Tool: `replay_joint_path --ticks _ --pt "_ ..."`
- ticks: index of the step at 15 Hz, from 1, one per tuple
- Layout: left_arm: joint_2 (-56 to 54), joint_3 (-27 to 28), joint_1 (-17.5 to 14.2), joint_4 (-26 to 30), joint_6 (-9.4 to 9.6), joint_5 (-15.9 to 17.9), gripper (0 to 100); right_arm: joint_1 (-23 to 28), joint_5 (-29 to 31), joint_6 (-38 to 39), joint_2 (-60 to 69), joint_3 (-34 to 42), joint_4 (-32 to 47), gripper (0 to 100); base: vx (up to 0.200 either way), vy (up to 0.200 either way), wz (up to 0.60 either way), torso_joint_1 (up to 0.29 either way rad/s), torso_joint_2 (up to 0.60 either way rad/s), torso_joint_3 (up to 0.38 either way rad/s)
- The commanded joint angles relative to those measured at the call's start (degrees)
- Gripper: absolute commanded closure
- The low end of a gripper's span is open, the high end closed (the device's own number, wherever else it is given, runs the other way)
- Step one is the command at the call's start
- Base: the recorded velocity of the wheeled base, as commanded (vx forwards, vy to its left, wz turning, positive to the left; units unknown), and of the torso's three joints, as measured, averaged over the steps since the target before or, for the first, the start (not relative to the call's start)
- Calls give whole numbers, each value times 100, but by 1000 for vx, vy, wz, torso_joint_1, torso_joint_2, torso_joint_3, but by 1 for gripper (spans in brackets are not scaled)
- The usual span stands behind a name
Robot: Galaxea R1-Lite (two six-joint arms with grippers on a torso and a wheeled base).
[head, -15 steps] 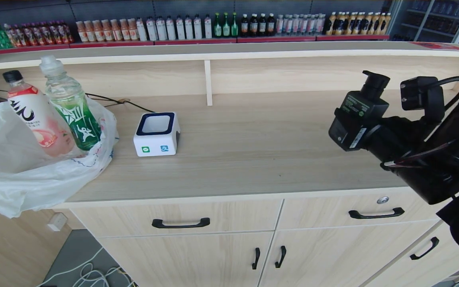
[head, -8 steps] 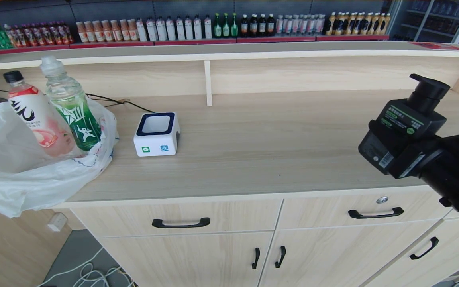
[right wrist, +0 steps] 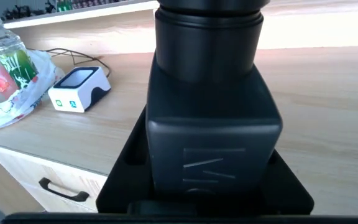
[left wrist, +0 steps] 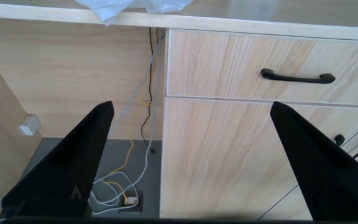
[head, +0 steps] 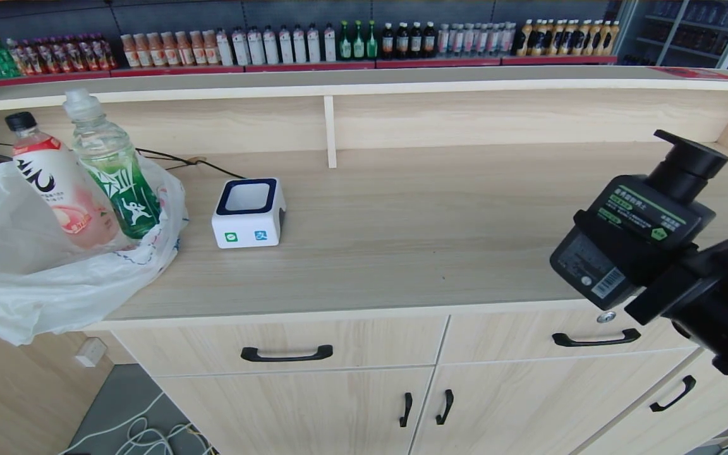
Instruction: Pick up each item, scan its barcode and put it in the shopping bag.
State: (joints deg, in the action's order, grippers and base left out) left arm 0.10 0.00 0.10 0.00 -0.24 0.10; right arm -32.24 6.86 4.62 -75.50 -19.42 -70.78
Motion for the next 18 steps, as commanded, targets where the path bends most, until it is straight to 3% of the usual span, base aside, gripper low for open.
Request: replay_joint_path --ticks 1,4,7,12,17,18 --pt "-1 0 -1 0 -2 -1 0 -186 -106 276 176 26 3 100 0 0 0 0 0 0" --pt "-1 0 -1 0 -2 -1 0 -230 -554 1023 255 44 -6 100 0 0 0 0 0 0" --pt "-1 0 -1 0 -2 -1 0 -247 -915 1252 193 -36 -6 100 0 0 0 0 0 0" --pt "-1 0 -1 0 -2 -1 0 -871 -1723 1577 -53 -141 3 100 0 0 0 0 0 0" --pt "-1 0 -1 0 -2 -1 0 -977 -1776 1920 -624 -765 -41 100 0 0 0 0 0 0" --pt "-1 0 -1 0 -2 -1 0 -1126 -1785 2166 -923 -1029 -366 100 0 0 0 0 0 0"
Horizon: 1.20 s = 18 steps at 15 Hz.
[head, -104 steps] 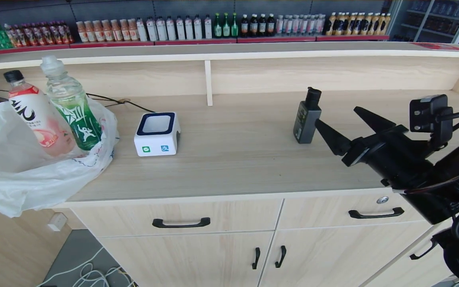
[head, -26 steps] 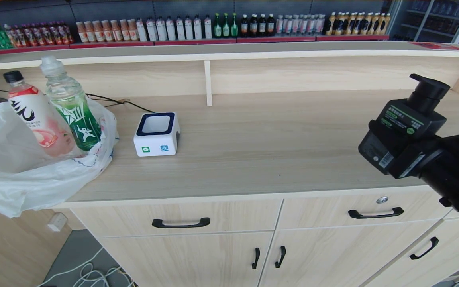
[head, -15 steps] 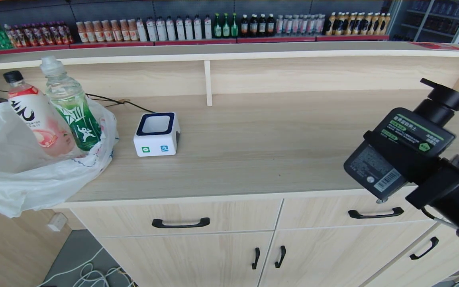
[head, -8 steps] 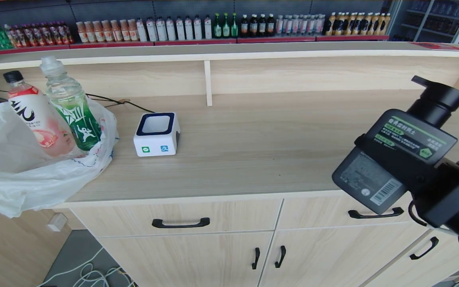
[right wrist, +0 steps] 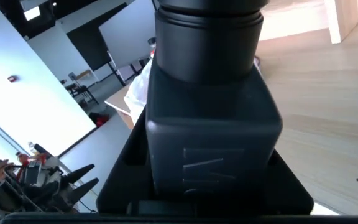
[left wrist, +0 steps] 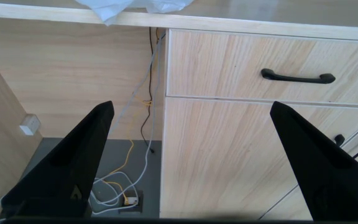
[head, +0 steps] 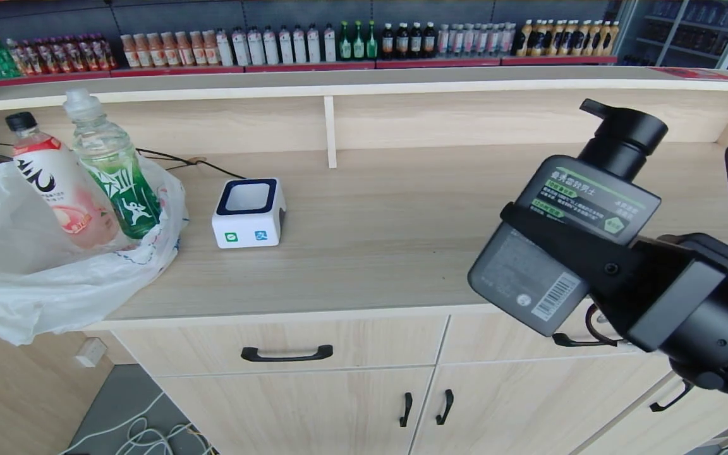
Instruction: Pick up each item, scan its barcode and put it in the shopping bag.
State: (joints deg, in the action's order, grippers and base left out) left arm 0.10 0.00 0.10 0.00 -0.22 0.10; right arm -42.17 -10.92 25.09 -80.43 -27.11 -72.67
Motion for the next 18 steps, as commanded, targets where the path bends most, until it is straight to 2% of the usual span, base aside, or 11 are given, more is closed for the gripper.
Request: replay_joint_path --ticks 1,4,9,13,18 --pt "-1 0 -1 0 -4 -10 0 -204 -6 154 -526 -295 -327 100 0 0 0 0 0 0" --pt "-1 0 -1 0 -4 -1 0 -222 -121 356 -667 -198 -758 100 0 0 0 0 0 0" --pt "-1 0 -1 0 -4 -1 0 -231 -525 312 -658 -330 -766 100 0 0 0 0 0 0" --pt "-1 0 -1 0 -4 -10 0 -231 -534 488 -728 -725 -758 100 0 0 0 0 0 0" --pt "-1 0 -1 0 -4 -1 0 -231 -534 559 -728 -734 -758 100 0 0 0 0 0 0"
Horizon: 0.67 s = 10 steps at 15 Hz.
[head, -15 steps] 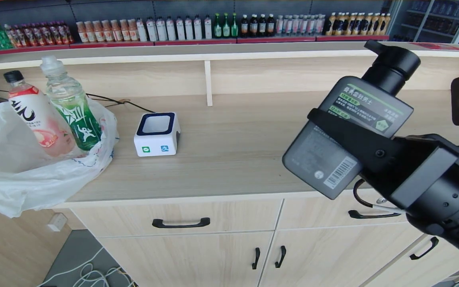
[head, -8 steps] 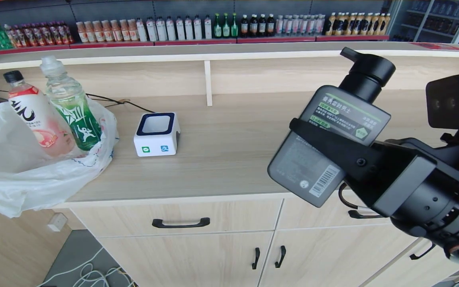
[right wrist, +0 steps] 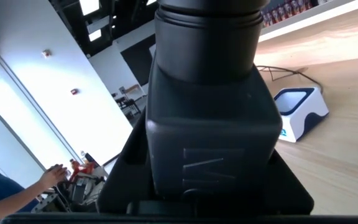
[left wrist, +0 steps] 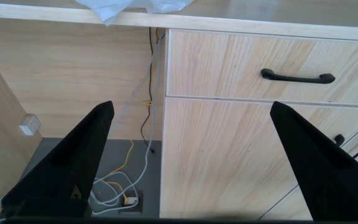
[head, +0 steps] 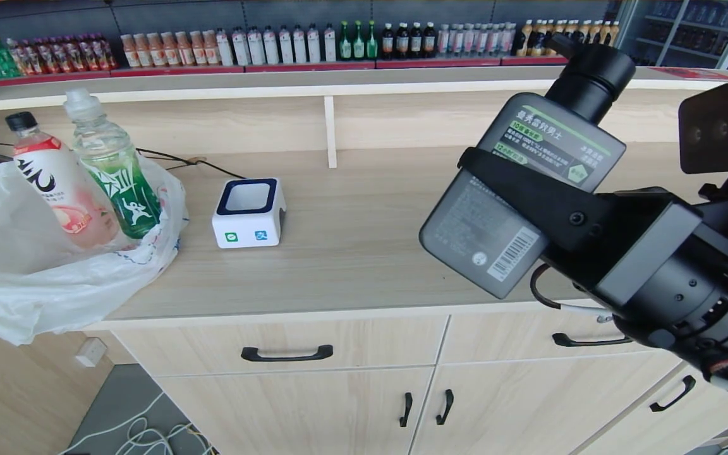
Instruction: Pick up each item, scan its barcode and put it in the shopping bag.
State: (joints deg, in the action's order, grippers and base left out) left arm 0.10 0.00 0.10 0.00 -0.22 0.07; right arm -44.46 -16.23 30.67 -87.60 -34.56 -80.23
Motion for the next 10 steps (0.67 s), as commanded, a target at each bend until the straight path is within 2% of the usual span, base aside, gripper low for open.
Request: replay_joint_path --ticks 1,10 --pt "-1 0 -1 0 -4 1 0 -10 -3 0 -11 37 -11 100 0 0 0 0 0 0" --pt "-1 0 -1 0 -4 1 0 -19 -100 -105 50 72 -11 100 0 0 0 0 0 0"
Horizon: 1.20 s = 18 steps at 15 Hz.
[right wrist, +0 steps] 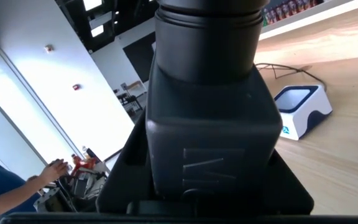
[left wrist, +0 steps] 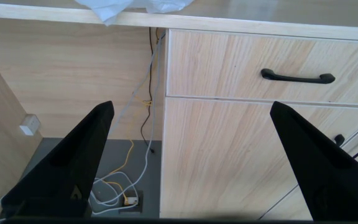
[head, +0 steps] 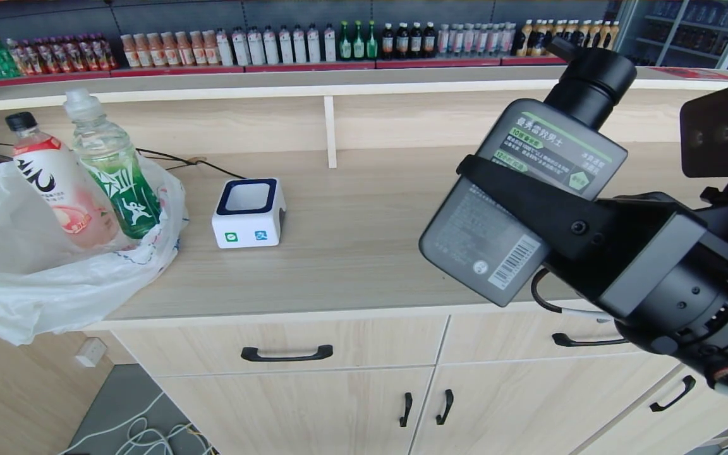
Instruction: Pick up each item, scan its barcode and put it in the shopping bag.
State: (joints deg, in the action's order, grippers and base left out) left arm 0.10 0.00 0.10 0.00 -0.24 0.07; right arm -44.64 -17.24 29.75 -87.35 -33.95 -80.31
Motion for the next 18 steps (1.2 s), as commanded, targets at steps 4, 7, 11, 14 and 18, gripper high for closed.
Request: replay_joint_path --ticks 4,7,11,14,18 --pt "-1 0 -1 0 -2 1 0 -1 1 -197 51 64 -2 100 0 0 0 0 0 0" --pt "-1 0 -1 0 -2 1 0 -1 1 -443 60 328 -2 100 0 0 0 0 0 0" --pt "8 0 8 9 16 1 0 -36 -16 -1102 51 486 -2 100 0 0 0 0 0 0" --pt "-1 0 -1 9 -11 -7 0 -115 19 -1823 51 539 16 100 0 0 0 0 0 0" --pt "-1 0 -1 0 -20 -7 0 -124 511 -2869 227 1154 7 100 0 0 0 0 0 0"
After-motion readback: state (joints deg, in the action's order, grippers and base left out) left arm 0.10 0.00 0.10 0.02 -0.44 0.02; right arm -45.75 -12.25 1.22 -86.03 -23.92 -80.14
